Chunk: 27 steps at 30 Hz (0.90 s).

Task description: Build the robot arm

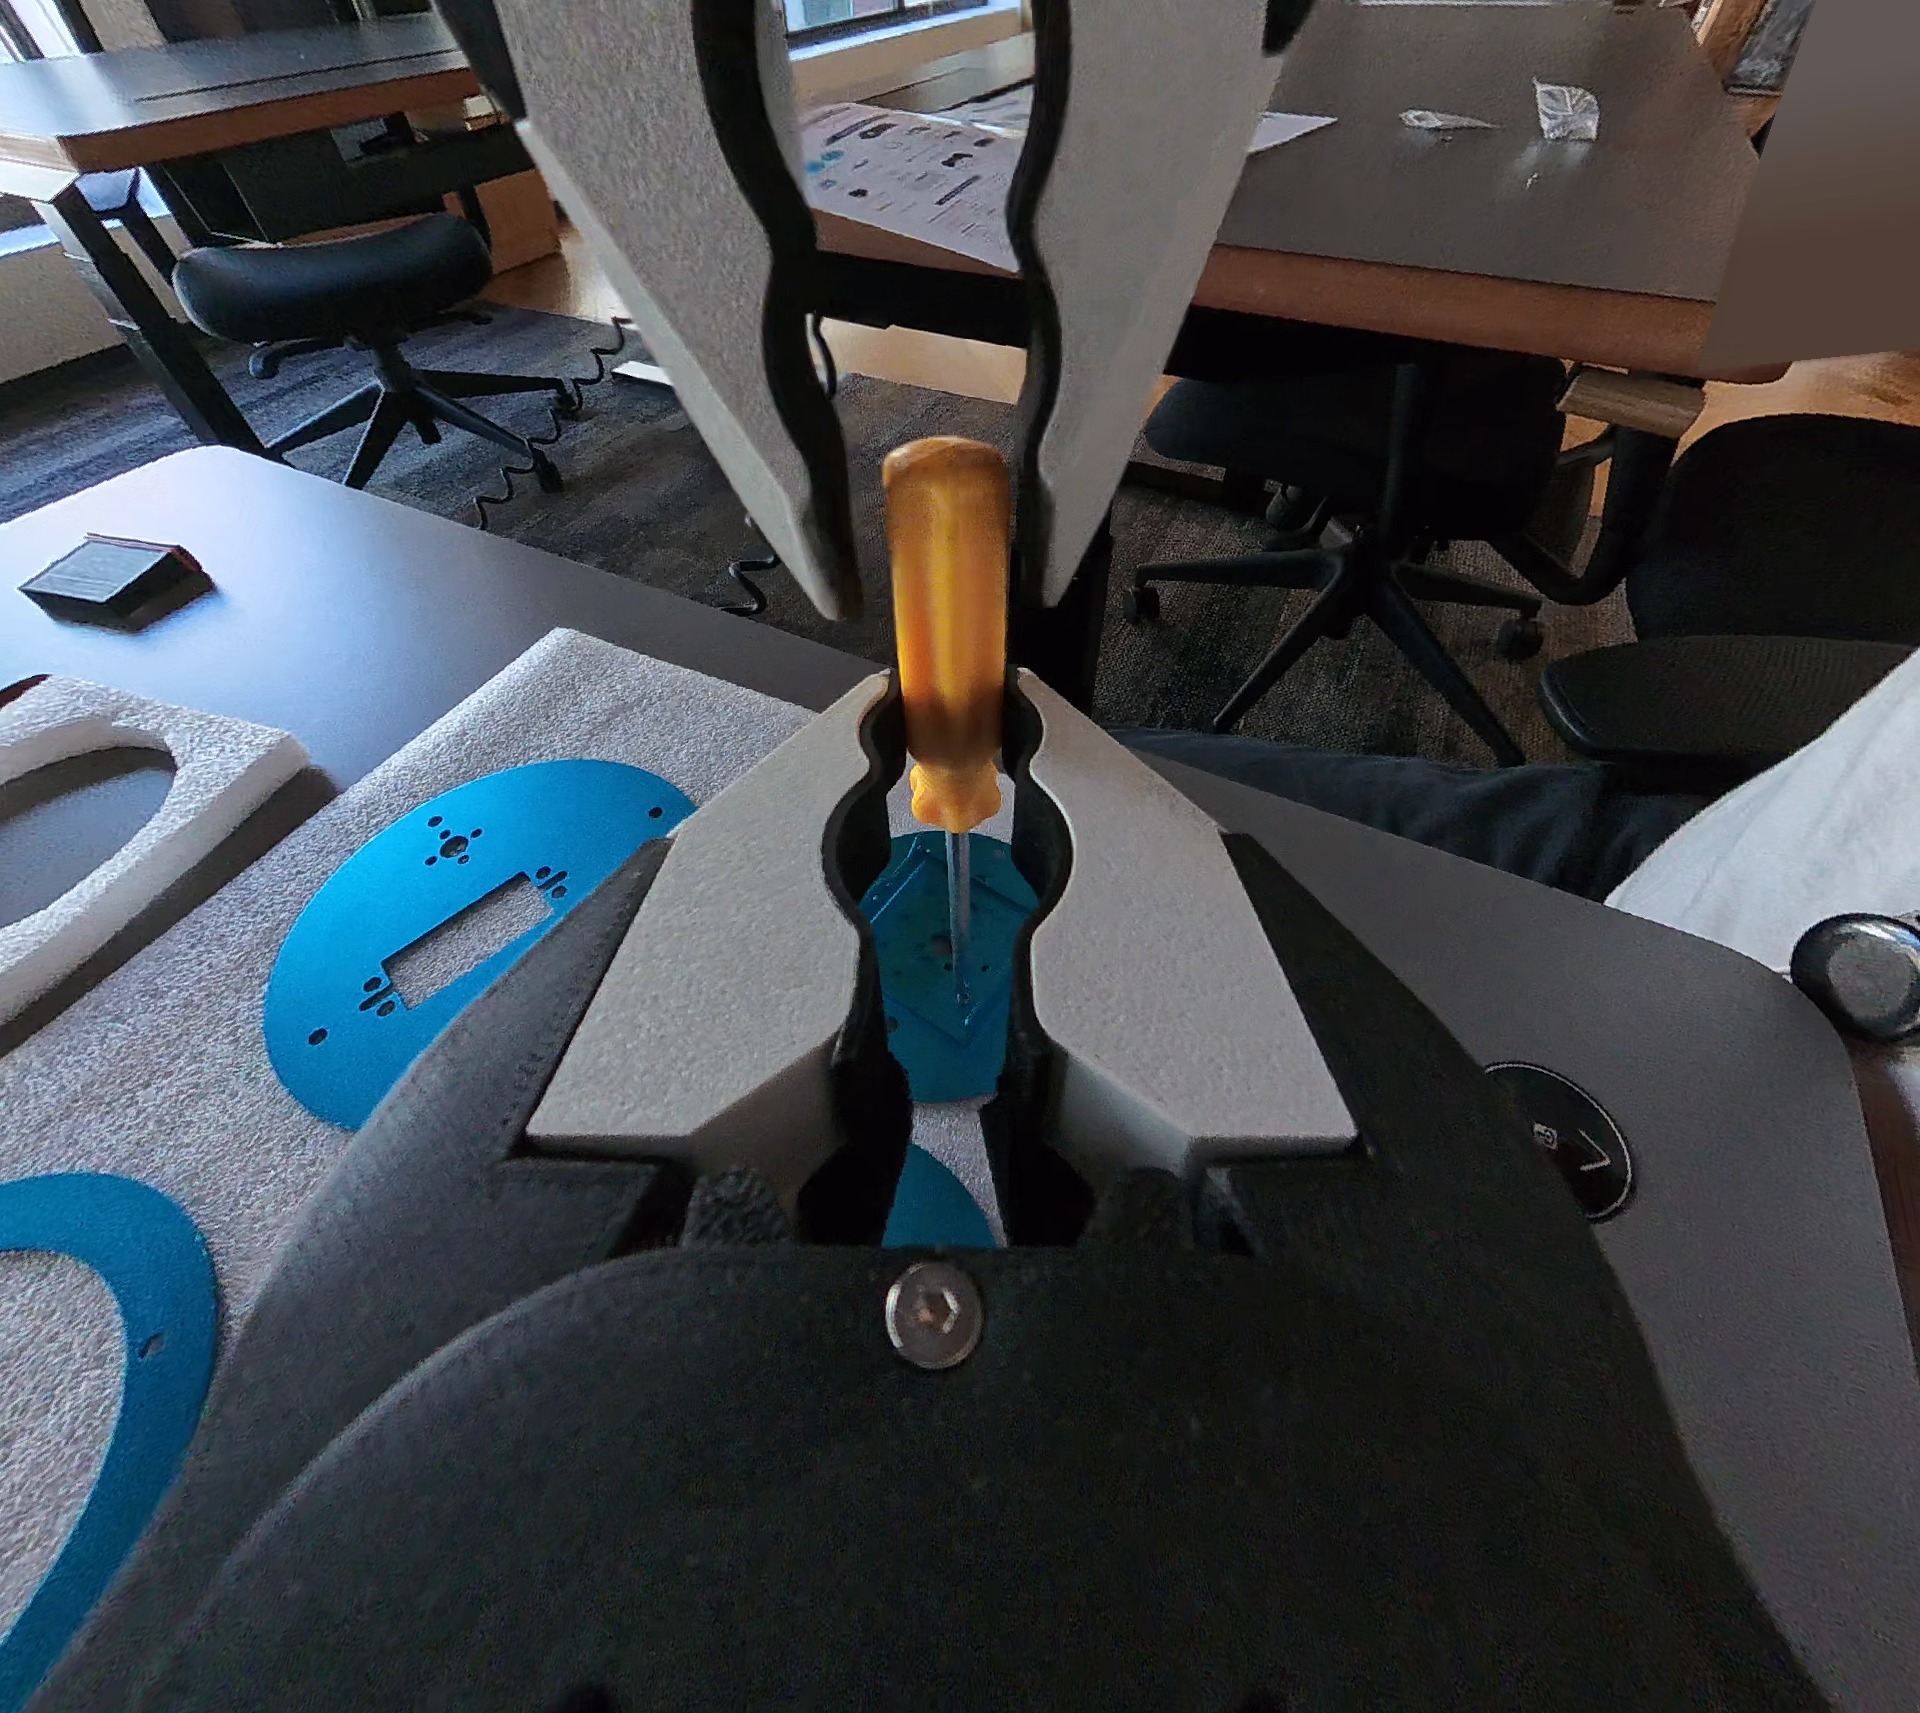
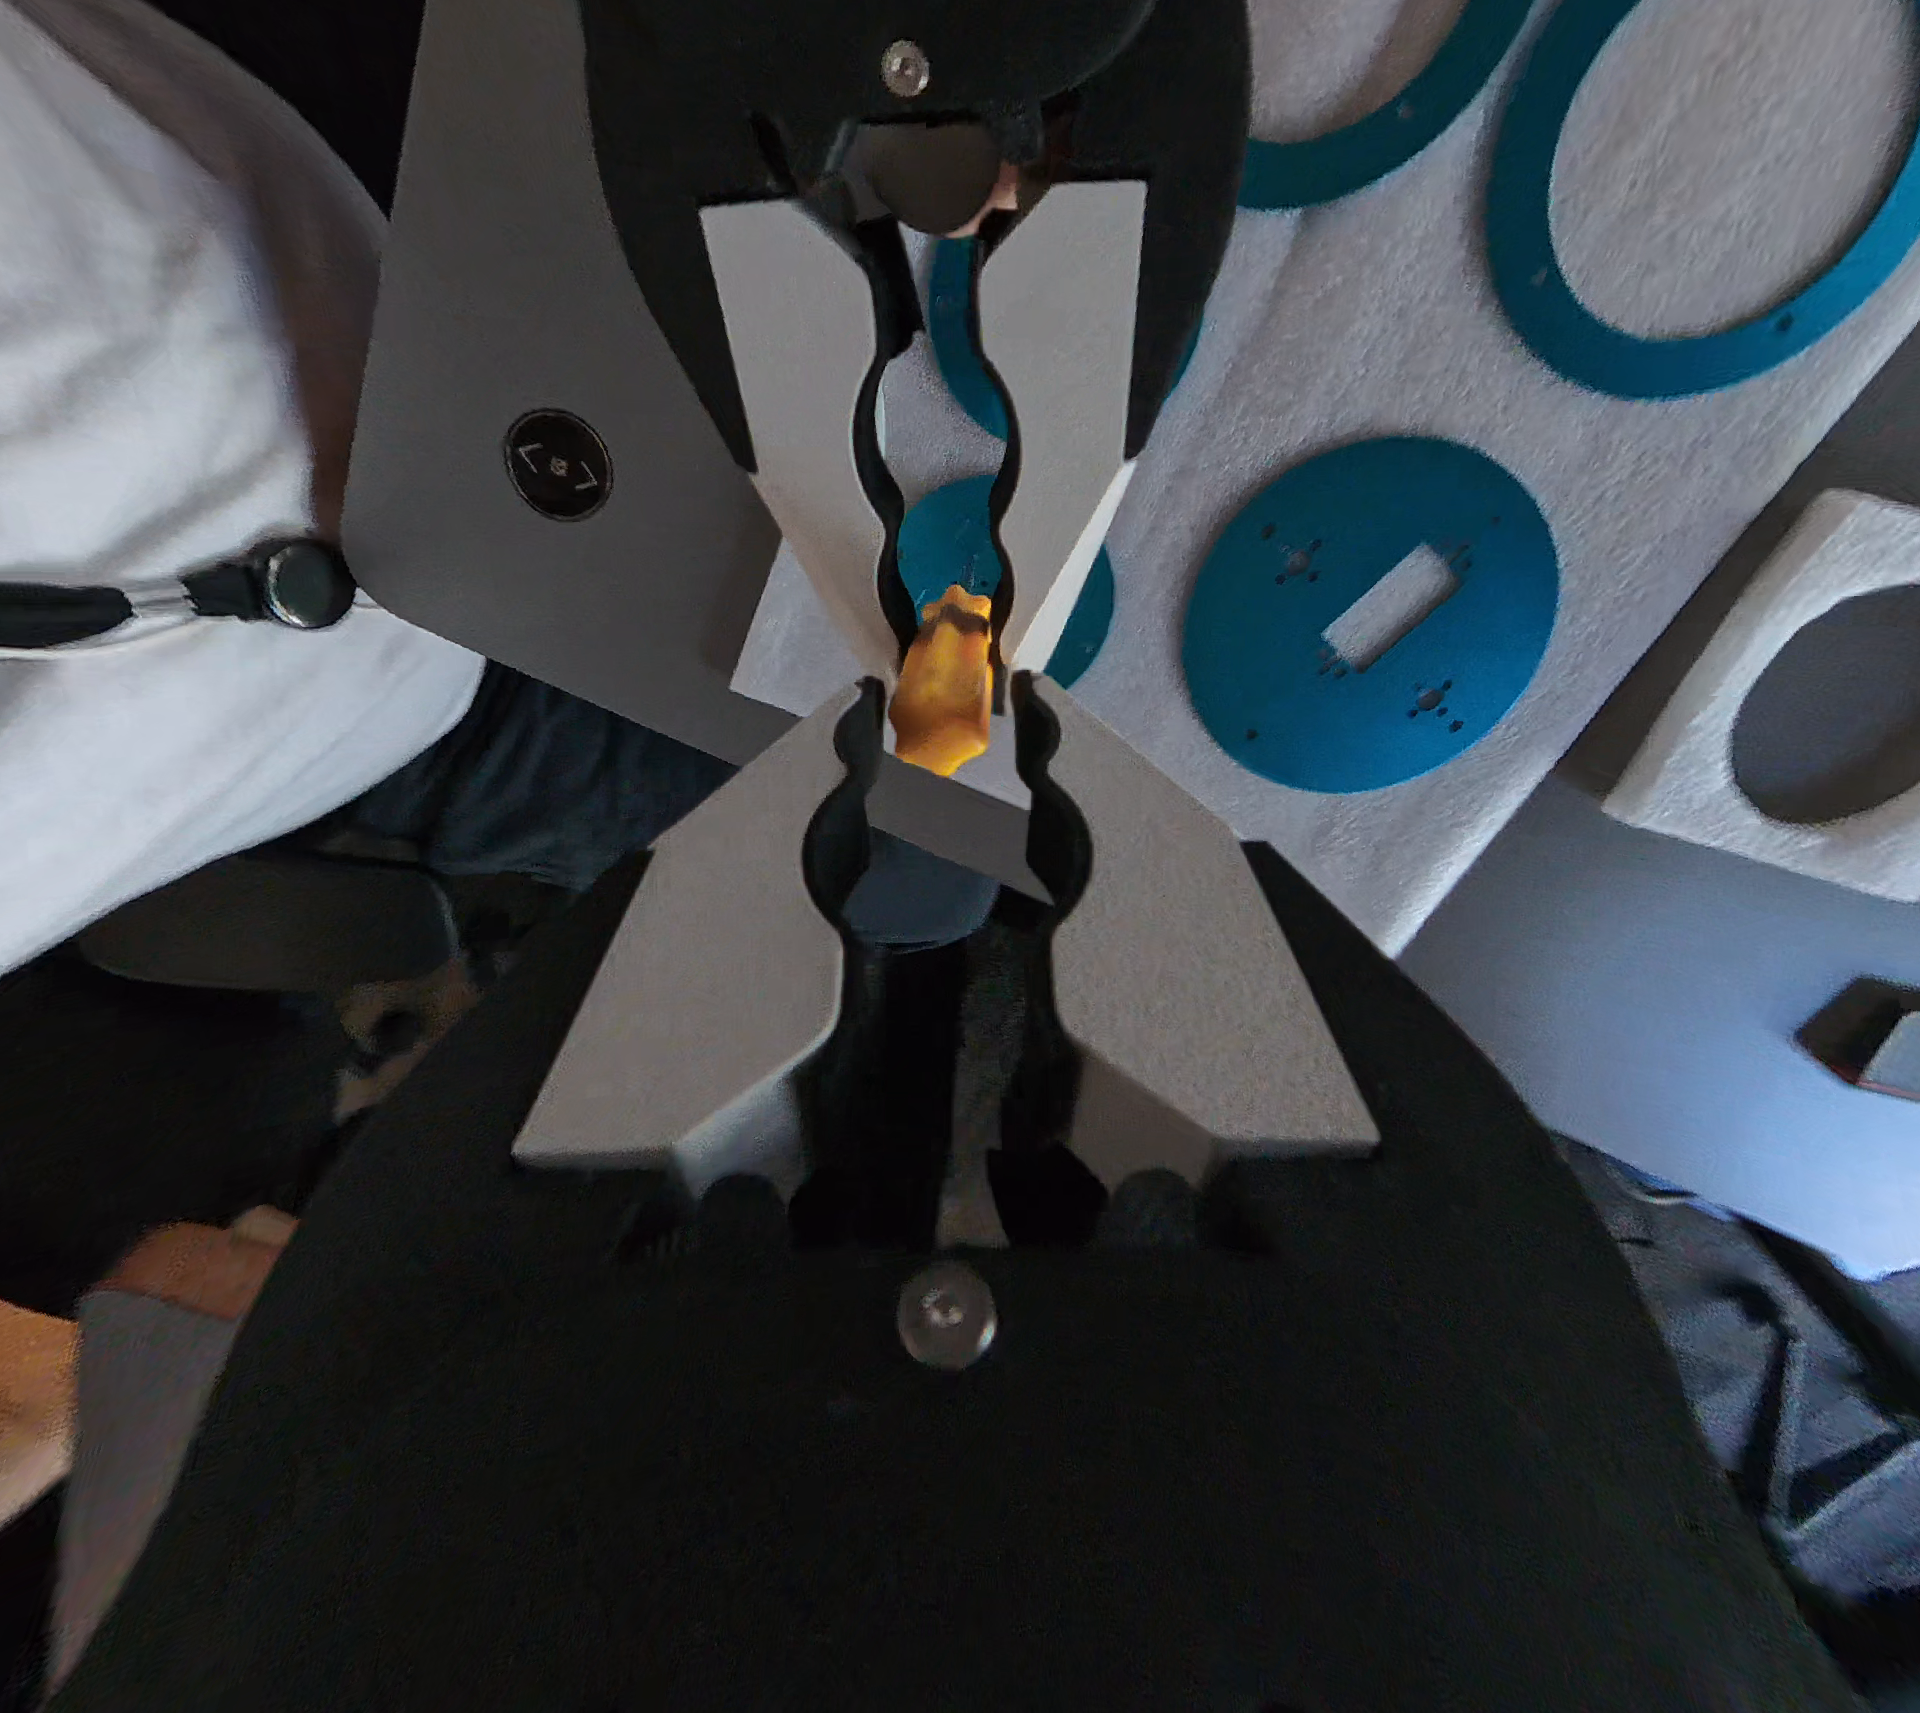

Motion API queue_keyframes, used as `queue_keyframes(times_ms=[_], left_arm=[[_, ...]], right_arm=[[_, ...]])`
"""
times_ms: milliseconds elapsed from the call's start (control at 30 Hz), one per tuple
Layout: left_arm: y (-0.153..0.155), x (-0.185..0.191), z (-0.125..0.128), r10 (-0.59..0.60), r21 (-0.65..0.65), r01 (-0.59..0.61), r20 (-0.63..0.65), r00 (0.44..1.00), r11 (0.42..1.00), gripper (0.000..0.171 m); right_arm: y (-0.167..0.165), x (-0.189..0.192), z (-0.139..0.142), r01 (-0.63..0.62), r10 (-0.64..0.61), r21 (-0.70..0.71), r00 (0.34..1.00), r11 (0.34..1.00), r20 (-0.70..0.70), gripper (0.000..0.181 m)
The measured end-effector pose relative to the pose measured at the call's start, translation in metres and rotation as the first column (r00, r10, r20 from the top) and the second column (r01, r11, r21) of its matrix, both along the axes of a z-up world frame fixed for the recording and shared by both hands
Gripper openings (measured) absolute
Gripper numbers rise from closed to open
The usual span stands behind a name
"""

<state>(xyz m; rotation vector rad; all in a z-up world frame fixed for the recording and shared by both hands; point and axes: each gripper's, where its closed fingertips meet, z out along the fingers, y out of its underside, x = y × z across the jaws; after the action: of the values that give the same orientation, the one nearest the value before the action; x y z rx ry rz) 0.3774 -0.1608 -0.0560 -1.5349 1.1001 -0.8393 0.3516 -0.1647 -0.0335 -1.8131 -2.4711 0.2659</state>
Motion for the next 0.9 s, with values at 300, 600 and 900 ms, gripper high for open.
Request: queue_keyframes(times_ms=[300,600,900], left_arm=[[0.0053,-0.0029,-0.0003,0.033,-0.007,-0.033,-0.004,0.999,0.999,0.018],[-0.0005,0.0015,-0.0008,-0.023,0.008,0.023,-0.022,0.999,1.0,0.017],[0.0048,0.0015,-0.0007,0.009,0.004,-0.009,-0.031,0.999,1.0,0.017]], right_arm=[[0.0049,-0.0003,-0.0025,0.195,-0.195,-0.016,0.981,0.981,0.025,0.017],[-0.0017,0.0018,-0.006,-0.045,0.043,0.065,0.999,0.997,0.024,0.018],[0.0036,-0.0003,-0.0059,0.214,-0.214,0.01,0.976,0.977,0.046,0.019]])
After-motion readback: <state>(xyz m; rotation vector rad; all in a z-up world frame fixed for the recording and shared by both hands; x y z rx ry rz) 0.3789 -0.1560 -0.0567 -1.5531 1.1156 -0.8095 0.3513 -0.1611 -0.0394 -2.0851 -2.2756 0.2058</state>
